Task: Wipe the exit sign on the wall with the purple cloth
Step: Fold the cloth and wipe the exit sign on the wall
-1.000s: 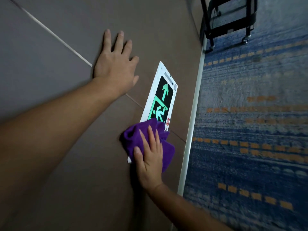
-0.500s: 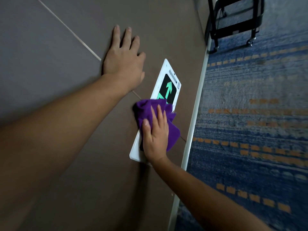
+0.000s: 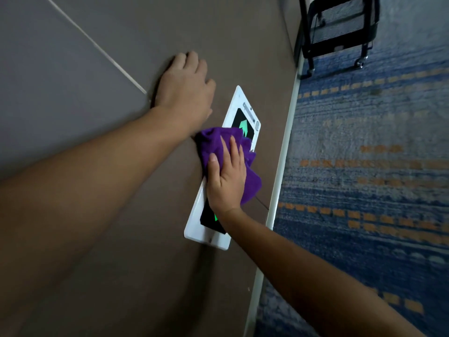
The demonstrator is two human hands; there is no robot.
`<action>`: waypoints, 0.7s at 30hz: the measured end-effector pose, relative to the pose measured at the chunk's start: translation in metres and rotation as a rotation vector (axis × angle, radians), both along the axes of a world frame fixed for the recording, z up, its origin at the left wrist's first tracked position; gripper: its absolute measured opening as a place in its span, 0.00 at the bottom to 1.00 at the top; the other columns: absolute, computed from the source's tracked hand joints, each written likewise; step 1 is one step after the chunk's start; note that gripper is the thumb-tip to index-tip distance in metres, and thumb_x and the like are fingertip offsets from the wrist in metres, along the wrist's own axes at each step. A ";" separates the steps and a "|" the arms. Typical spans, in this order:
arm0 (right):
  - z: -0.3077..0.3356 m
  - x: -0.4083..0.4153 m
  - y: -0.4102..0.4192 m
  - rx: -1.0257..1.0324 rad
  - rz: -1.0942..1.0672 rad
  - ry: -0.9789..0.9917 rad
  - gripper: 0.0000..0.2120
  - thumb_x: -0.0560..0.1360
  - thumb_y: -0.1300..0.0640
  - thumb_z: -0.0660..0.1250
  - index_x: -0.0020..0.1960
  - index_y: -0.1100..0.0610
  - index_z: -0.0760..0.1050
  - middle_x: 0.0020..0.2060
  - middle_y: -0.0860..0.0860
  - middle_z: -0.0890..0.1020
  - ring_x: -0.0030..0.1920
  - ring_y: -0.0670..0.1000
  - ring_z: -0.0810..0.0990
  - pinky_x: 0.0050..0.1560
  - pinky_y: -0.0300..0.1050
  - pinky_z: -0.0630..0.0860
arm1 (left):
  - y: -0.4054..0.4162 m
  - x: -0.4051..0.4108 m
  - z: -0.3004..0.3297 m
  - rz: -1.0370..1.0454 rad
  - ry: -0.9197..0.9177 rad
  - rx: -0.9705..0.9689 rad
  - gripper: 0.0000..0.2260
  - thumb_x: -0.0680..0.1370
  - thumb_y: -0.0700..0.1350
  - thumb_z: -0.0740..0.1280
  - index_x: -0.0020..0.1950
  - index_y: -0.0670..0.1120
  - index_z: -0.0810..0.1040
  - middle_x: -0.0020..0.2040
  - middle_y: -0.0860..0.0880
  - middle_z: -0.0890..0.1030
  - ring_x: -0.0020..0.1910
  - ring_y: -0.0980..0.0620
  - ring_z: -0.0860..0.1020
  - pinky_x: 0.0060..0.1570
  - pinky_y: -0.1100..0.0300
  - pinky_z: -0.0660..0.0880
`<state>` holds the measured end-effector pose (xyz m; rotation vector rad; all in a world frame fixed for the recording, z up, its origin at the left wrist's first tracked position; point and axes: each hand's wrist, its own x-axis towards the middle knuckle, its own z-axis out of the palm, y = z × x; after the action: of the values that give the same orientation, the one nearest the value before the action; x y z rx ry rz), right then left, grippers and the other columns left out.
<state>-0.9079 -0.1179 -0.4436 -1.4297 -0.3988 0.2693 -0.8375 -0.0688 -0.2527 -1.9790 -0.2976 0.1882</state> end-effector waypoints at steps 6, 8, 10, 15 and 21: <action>0.005 0.069 0.032 -0.021 -0.036 0.029 0.25 0.83 0.42 0.53 0.79 0.45 0.65 0.82 0.47 0.63 0.83 0.52 0.55 0.81 0.60 0.53 | 0.011 0.024 0.011 0.053 -0.055 0.003 0.28 0.79 0.63 0.62 0.75 0.50 0.72 0.81 0.40 0.60 0.81 0.36 0.50 0.78 0.37 0.45; 0.007 0.091 0.041 -0.045 -0.044 0.059 0.24 0.85 0.44 0.54 0.80 0.45 0.64 0.82 0.47 0.62 0.83 0.52 0.55 0.81 0.59 0.53 | 0.012 0.023 0.004 0.039 -0.031 -0.005 0.25 0.81 0.61 0.59 0.75 0.52 0.72 0.82 0.41 0.59 0.82 0.36 0.49 0.78 0.35 0.43; 0.011 0.112 0.050 -0.070 -0.055 0.093 0.24 0.86 0.44 0.53 0.81 0.47 0.63 0.82 0.46 0.62 0.83 0.51 0.54 0.81 0.59 0.53 | 0.012 0.022 0.001 0.029 -0.056 -0.024 0.23 0.83 0.58 0.56 0.75 0.51 0.73 0.81 0.42 0.60 0.82 0.36 0.50 0.78 0.35 0.43; 0.010 0.155 0.063 -0.122 -0.026 0.175 0.26 0.85 0.41 0.51 0.81 0.48 0.62 0.83 0.46 0.61 0.83 0.51 0.54 0.81 0.59 0.52 | 0.017 0.030 -0.004 0.030 -0.039 -0.005 0.22 0.83 0.57 0.55 0.74 0.51 0.72 0.82 0.42 0.58 0.82 0.35 0.49 0.77 0.33 0.43; -0.019 0.146 0.058 -0.142 -0.007 0.382 0.31 0.83 0.35 0.49 0.81 0.49 0.62 0.82 0.47 0.64 0.82 0.53 0.58 0.81 0.62 0.54 | 0.019 0.039 -0.009 0.041 -0.060 -0.030 0.22 0.82 0.56 0.58 0.74 0.50 0.71 0.82 0.42 0.60 0.82 0.35 0.49 0.77 0.33 0.43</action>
<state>-0.7623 -0.0596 -0.4625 -1.4780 -0.0626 0.5630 -0.7987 -0.0498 -0.2614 -2.0119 -0.3761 0.1605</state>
